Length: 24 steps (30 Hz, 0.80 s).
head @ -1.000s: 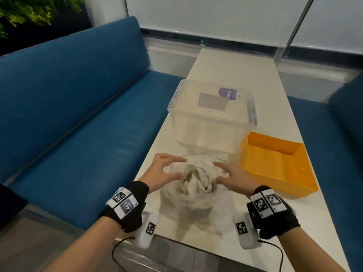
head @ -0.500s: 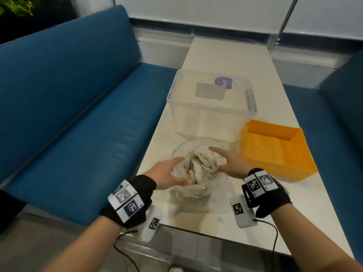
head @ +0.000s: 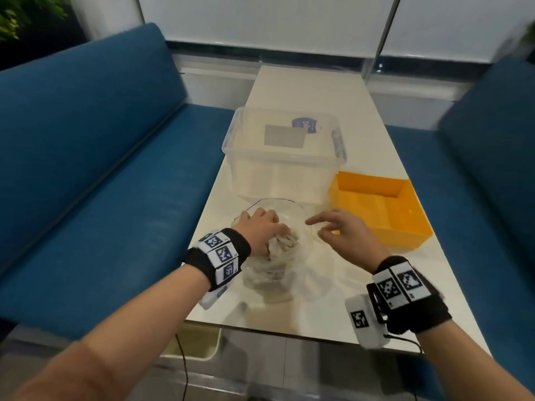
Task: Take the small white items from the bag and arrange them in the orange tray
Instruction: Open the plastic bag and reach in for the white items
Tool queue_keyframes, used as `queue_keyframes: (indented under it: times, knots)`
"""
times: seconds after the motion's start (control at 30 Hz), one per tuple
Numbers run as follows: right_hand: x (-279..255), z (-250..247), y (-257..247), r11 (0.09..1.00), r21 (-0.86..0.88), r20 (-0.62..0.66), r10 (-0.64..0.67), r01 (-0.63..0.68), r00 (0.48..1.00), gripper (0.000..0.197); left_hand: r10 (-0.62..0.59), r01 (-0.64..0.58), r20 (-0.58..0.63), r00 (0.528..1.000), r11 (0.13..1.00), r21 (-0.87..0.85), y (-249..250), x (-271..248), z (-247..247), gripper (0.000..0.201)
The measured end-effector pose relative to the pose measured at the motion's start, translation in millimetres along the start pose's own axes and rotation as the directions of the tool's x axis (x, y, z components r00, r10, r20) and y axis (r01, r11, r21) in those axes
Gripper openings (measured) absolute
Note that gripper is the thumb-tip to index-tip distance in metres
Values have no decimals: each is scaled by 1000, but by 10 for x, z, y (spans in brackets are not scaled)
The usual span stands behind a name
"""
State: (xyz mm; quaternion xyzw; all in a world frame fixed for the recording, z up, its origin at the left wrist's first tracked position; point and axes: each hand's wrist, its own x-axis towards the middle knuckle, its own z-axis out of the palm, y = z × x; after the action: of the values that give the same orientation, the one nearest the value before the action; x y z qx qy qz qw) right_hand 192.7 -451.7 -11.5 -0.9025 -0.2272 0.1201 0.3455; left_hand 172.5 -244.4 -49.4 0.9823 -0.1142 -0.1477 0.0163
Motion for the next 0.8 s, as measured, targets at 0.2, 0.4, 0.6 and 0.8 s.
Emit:
queue_keyframes:
  times: [0.2,0.4,0.6,0.8]
  knots:
    - [-85,-21,83,999,36,18,4,-5,1000,30,-49,39,-103,993,994,-103,-73,-2,-57,25]
    - [-34,-3,-5,996,81,27,-50,47,998,32,-45,44,-68,997,999,-17,21,-14,58,45]
    - [-52,-16,-32,994,53,52,-95,92,994,32,-125,104,-154,980,985,-138,39,-5,-8,35]
    - [14,-98,-2,990,121,-27,-72,75,997,29,-300,72,-260,918,770,-634,-204,-211,-325,19]
